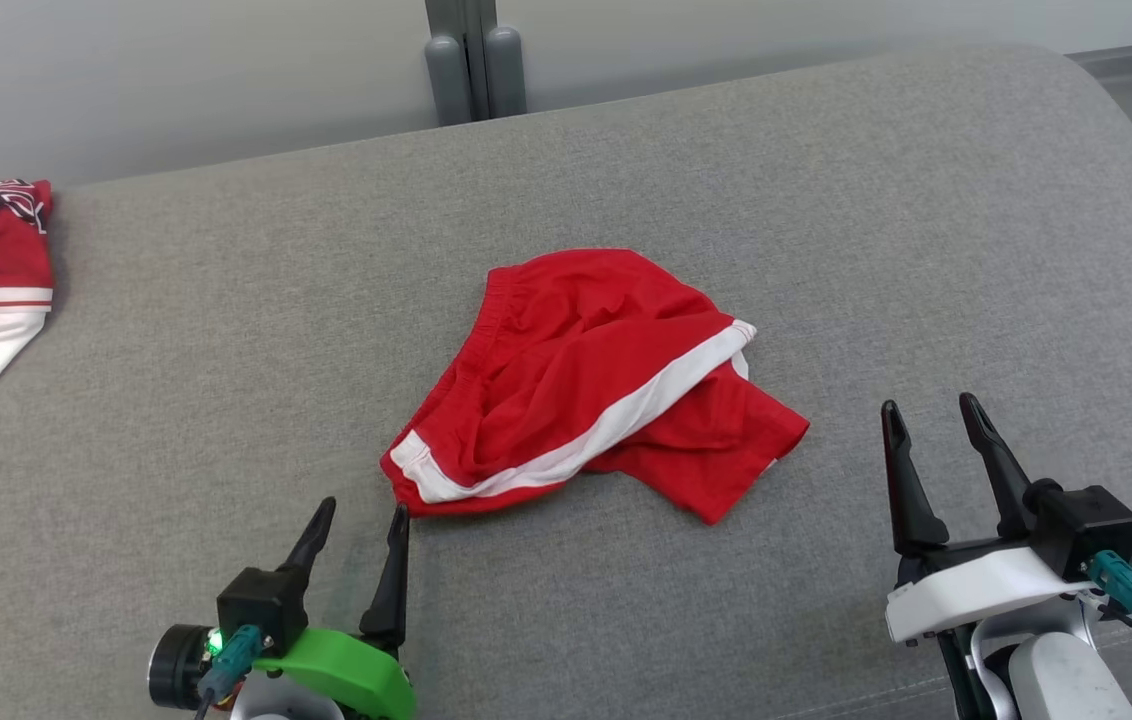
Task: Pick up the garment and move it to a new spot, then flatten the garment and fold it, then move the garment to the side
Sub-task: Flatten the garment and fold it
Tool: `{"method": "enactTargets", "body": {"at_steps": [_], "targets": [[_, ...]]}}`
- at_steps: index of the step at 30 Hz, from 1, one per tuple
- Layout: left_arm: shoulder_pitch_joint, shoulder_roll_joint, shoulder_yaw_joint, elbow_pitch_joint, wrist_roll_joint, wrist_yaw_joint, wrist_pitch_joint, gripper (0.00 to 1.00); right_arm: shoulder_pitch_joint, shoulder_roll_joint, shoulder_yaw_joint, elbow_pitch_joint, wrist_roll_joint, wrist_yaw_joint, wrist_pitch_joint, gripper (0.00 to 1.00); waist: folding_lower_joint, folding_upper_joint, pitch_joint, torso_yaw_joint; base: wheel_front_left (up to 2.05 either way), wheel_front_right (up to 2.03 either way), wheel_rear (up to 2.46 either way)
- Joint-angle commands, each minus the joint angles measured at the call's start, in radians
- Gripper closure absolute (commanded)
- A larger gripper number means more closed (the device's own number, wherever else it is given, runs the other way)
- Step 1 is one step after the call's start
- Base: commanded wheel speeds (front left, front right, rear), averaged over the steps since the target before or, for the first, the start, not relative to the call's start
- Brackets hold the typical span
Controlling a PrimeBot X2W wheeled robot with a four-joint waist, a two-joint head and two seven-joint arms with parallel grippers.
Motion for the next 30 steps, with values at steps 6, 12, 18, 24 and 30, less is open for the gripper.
{"method": "enactTargets", "body": {"at_steps": [6, 12, 18, 24, 30], "targets": [[0.048, -0.014, 0.079, -0.099, 0.021, -0.003, -0.001, 0.00, 0.013, -0.002, -0.015, 0.002, -0.010, -0.001, -0.003, 0.00, 0.0000, 0.0000, -0.023, 0.030, 0.00, 0.00, 0.00], [0.056, -0.036, 0.121, -0.154, 0.031, -0.007, -0.001, 0.00, 0.009, -0.002, -0.022, 0.002, -0.019, -0.001, -0.003, 0.00, 0.0000, 0.0000, -0.046, 0.052, 0.00, 0.00, 0.00], [0.068, -0.055, 0.142, -0.156, 0.025, -0.005, -0.001, 0.00, 0.002, -0.002, -0.018, -0.004, -0.025, -0.001, -0.003, 0.00, 0.0000, 0.0000, -0.071, 0.066, 0.00, 0.00, 0.00], [0.088, -0.062, 0.145, -0.149, 0.012, -0.002, -0.001, 0.00, 0.008, -0.002, -0.001, -0.003, -0.023, -0.001, -0.003, 0.00, 0.0000, 0.0000, -0.091, 0.079, 0.00, 0.00, 0.00], [0.102, -0.063, 0.132, -0.153, -0.009, 0.015, -0.001, 0.00, 0.004, -0.002, 0.011, 0.000, -0.022, -0.001, -0.003, 0.00, 0.0000, 0.0000, -0.099, 0.086, 0.00, 0.00, 0.00]]}}
